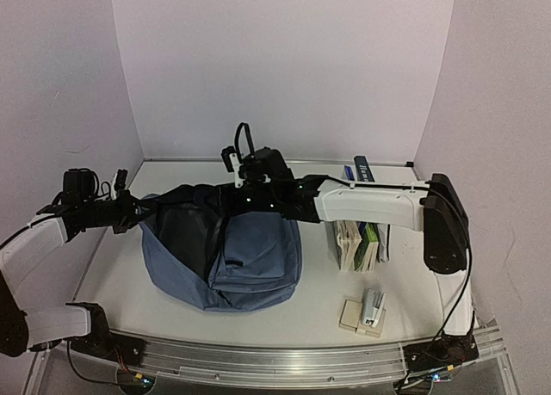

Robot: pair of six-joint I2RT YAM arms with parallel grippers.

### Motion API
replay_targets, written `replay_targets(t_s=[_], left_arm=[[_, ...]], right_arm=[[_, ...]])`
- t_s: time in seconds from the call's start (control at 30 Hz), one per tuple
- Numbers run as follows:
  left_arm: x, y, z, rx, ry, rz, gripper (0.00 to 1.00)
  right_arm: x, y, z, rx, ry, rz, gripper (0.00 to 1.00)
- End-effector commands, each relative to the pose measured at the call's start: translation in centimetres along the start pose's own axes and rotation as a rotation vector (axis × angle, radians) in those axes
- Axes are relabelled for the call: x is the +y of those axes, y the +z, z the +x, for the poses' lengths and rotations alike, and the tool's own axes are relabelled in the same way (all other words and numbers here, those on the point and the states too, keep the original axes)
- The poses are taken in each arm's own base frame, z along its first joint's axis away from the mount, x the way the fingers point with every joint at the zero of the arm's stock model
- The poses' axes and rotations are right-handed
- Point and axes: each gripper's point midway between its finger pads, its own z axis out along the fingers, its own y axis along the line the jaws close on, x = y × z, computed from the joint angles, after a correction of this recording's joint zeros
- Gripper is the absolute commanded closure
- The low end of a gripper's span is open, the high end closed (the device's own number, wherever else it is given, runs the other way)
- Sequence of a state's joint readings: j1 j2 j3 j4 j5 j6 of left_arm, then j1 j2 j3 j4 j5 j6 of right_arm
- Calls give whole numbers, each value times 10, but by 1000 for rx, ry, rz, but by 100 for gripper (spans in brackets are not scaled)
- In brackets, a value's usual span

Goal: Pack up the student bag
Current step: Unzip the student bag at the center of the board.

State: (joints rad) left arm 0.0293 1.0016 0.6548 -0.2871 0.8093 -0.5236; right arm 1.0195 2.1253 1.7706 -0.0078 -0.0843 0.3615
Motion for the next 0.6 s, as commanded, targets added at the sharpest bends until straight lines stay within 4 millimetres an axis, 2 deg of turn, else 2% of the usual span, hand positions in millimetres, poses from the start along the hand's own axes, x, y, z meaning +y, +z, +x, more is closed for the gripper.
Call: replay_targets(t_s=[0.0,0.1,0.13,0.23,0.33,0.4,0.5,0.57], left_arm=[[-31,-8,-25,-61,104,59,100],[-12,-6,-28,-90,50,-27,100],[-2,-6,-29,-106,16,-71,100],[35,-7,-32,-148,-93,-218,100],[66,-11,-33,-173,-181,-318,100],[80,-12,-35,-183,-218,-350,100],[100,-20,-39,-211,-265,-396,100],[111,-23,-39,-221,-300,-407,100]], right_arm=[[-12,10,-19,-52,-35,89,63],[-17,-1,-38,-104,-31,137,91],[-19,-9,-45,-127,-23,160,97],[-33,-40,-63,-198,23,257,100],[-51,-77,-72,-256,75,340,100],[-68,-100,-69,-277,109,401,100],[-100,-125,-44,-270,171,490,100],[-122,-132,-20,-241,214,532,100]])
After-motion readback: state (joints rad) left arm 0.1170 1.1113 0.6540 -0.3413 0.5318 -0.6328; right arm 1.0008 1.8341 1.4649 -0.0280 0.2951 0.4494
